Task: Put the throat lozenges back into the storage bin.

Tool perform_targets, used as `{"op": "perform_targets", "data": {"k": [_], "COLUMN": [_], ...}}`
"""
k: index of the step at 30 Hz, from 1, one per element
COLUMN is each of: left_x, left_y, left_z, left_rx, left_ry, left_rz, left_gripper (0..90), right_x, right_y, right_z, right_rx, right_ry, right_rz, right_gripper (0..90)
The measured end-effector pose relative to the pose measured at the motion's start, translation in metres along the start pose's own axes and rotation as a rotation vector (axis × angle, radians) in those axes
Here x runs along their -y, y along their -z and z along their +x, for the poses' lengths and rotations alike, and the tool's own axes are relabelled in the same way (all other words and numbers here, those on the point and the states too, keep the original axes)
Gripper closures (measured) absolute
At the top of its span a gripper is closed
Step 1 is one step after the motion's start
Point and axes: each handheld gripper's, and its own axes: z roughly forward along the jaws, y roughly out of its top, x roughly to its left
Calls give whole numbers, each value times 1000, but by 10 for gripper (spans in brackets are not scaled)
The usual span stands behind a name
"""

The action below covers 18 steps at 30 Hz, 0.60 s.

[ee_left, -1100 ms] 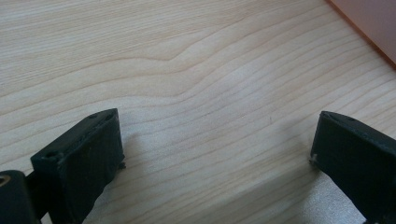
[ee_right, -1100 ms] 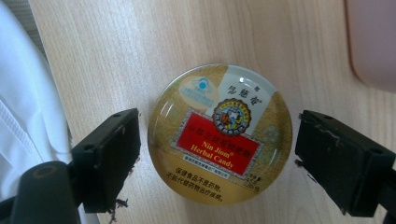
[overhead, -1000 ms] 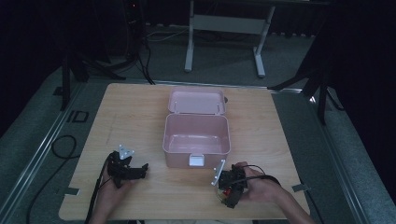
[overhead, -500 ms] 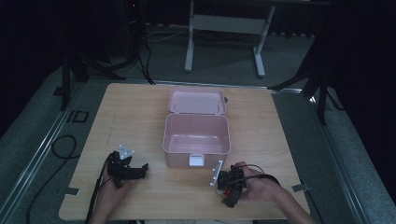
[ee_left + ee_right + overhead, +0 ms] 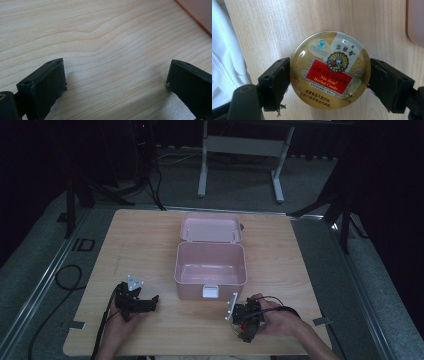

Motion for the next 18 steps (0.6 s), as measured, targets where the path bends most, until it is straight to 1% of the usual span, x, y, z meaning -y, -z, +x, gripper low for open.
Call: {"op": "perform_targets", "data": {"k": [6,18], "left_x": [0,0], "left_y": [0,0], "left_z": [0,0], "left_rx": [0,0], "left_ry": [0,0], "left_rz": [0,0], "left_gripper": [25,25], "right_x": [2,6], "right_y": [6,18], "right_z": [-2,-6], "right_rx": [4,9], "right_ry": [-11,-19], "right_rz": [-13,-25], "right_gripper": [202,202]}}
